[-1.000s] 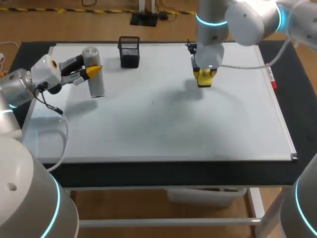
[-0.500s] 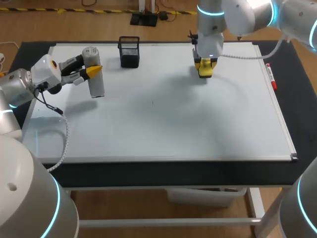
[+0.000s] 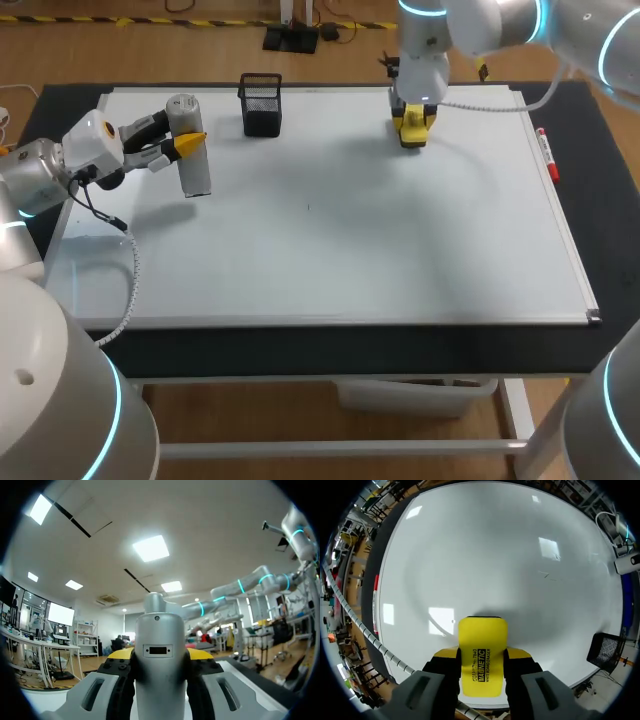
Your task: Pick up the inspection probe, press it on each red-marked spot on the whiteboard one by one, put down the probe, pick up the eraser, and wipe off all the red marks.
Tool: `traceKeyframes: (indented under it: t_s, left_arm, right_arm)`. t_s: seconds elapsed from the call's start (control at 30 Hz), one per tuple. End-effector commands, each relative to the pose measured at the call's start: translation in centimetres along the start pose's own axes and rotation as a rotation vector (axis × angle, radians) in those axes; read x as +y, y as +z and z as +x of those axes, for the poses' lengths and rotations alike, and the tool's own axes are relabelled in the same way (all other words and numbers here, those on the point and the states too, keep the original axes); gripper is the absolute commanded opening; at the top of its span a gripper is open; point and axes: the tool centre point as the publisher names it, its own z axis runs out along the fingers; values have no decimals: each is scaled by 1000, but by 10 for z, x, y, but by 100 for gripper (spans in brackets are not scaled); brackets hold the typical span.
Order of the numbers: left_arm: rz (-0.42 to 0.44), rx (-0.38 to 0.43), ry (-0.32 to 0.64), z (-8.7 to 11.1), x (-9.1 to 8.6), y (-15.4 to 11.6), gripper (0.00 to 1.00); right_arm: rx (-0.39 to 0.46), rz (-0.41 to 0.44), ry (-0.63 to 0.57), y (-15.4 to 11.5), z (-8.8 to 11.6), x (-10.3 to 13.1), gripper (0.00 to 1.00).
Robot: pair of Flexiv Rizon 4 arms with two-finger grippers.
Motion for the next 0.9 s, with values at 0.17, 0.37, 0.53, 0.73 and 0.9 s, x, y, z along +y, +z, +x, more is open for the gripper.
traceKeyframes:
  t_s: [0.17,0.37,0.53,0.73,0.9]
  left_arm:
    - [2,-1,2,0,0,0,0]
    - [2,-1,2,0,0,0,0]
    - [2,-1,2,0,0,0,0]
    - [2,-1,2,0,0,0,0]
    - [2,-1,2,0,0,0,0]
  right_arm:
    - [-8,-55,-9,4,-7,-17,0]
    - [-19,-60,-8,7,-11,-22,0]
    - [-22,-62,-4,10,-12,-27,0]
    - [-21,-66,-6,10,-16,-30,0]
    - [-3,-79,0,12,-17,-29,33]
